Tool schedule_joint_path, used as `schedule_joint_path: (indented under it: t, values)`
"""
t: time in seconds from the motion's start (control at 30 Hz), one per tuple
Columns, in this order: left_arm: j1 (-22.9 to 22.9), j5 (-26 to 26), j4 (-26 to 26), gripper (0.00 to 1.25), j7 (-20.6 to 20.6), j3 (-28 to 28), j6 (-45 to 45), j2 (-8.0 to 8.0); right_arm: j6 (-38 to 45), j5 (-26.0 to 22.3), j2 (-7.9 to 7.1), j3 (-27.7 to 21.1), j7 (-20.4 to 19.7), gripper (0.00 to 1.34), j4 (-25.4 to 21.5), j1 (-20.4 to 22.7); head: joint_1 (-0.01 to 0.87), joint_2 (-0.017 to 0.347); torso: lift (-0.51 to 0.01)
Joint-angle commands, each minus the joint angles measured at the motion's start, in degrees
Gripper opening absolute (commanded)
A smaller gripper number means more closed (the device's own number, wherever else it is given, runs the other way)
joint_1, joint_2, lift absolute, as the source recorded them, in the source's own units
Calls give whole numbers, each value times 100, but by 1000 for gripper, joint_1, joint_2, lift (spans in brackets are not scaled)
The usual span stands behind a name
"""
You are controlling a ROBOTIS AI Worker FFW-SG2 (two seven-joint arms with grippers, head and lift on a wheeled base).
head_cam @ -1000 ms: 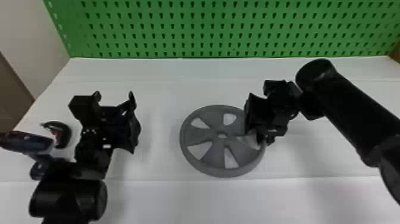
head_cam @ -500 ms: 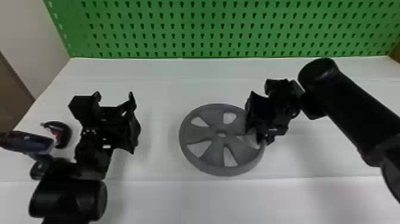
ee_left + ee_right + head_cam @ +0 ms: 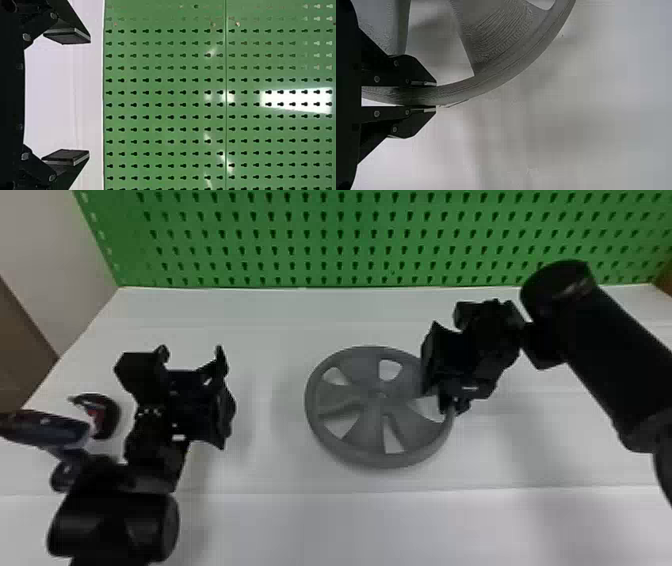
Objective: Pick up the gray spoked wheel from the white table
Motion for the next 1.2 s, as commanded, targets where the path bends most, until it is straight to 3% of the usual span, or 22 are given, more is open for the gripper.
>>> schedule_joint_path:
  t: [0.0, 0.6, 0.73, 0.93, 1.17]
  values:
    - [-1, 0, 2, 996, 0, -8, 0, 1, 185, -119, -46, 20, 0, 308, -9, -48, 770, 44, -98]
    - [-10, 18, 2, 994, 0, -26, 0, 19, 124, -154, -90, 28, 0, 308, -79, -83, 770, 44, -98]
    - [-1, 26, 2, 989, 0, -17, 0, 19, 9, 31, -116, -16, 0, 305, -431, 5, 770, 44, -98]
    - [8, 44, 2, 988, 0, -8, 0, 19, -70, 540, -99, -473, 0, 285, -1098, 172, 770, 44, -98]
    - [25, 70, -6, 988, 0, 18, 0, 19, -456, 620, -178, -763, 17, 285, -1977, 558, 770, 44, -98]
